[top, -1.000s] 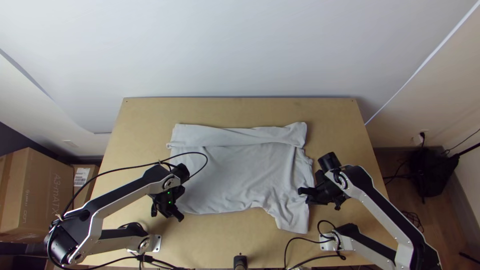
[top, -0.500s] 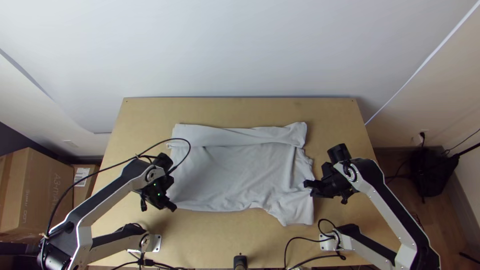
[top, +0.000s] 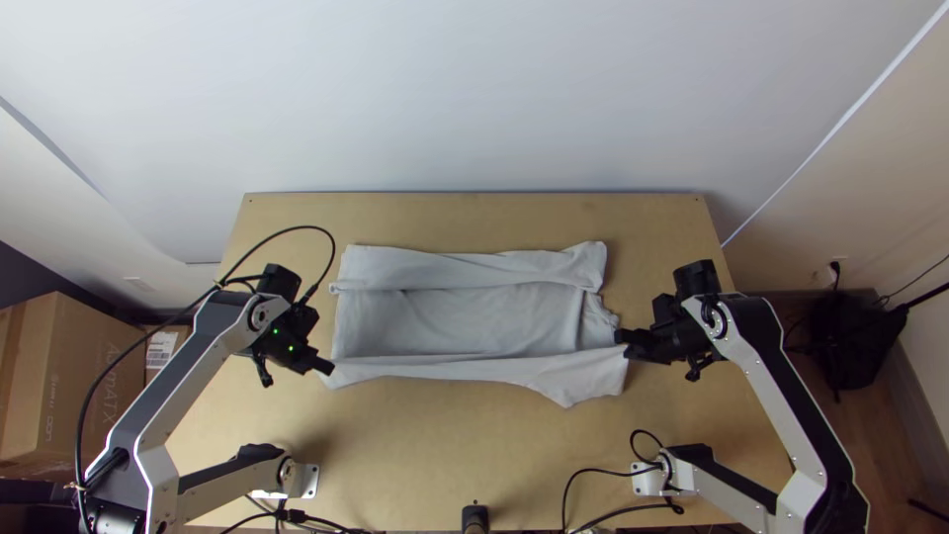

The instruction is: Fold the t-shirt

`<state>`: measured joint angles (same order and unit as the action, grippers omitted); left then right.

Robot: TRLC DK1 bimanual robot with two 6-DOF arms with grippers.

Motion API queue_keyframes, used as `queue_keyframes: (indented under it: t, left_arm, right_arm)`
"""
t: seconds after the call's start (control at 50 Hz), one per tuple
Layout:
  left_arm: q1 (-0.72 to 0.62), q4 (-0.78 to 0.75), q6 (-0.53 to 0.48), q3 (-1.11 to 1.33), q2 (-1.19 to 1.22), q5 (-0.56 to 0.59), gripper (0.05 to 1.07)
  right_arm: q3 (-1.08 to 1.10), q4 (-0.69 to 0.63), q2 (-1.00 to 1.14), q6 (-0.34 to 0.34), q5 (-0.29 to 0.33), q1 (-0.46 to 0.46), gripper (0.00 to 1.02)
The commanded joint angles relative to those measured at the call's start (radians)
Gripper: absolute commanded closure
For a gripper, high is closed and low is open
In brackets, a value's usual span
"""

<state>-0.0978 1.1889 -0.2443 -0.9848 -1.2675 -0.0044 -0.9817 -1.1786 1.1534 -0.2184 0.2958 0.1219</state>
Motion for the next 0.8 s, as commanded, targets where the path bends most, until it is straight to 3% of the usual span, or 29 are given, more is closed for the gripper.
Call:
queue_keyframes:
  t: [0.0, 0.42, 0.78]
  left_arm:
    - [0.007, -0.043, 0.000, -0.086, -0.039, 0.001, 1.05]
    - [0.052, -0.137, 0.043, -0.393, -0.288, 0.009, 1.05]
    - [0.107, -0.201, 0.069, -0.603, -0.510, 0.032, 1.05]
  right_arm:
    - [-0.048, 0.060, 0.017, 0.007, -0.012, 0.002, 1.00]
    - [-0.184, 0.321, 0.262, -0.019, -0.052, 0.007, 1.00]
    - [-0.442, 0.404, 0.589, -0.032, -0.070, 0.001, 1.00]
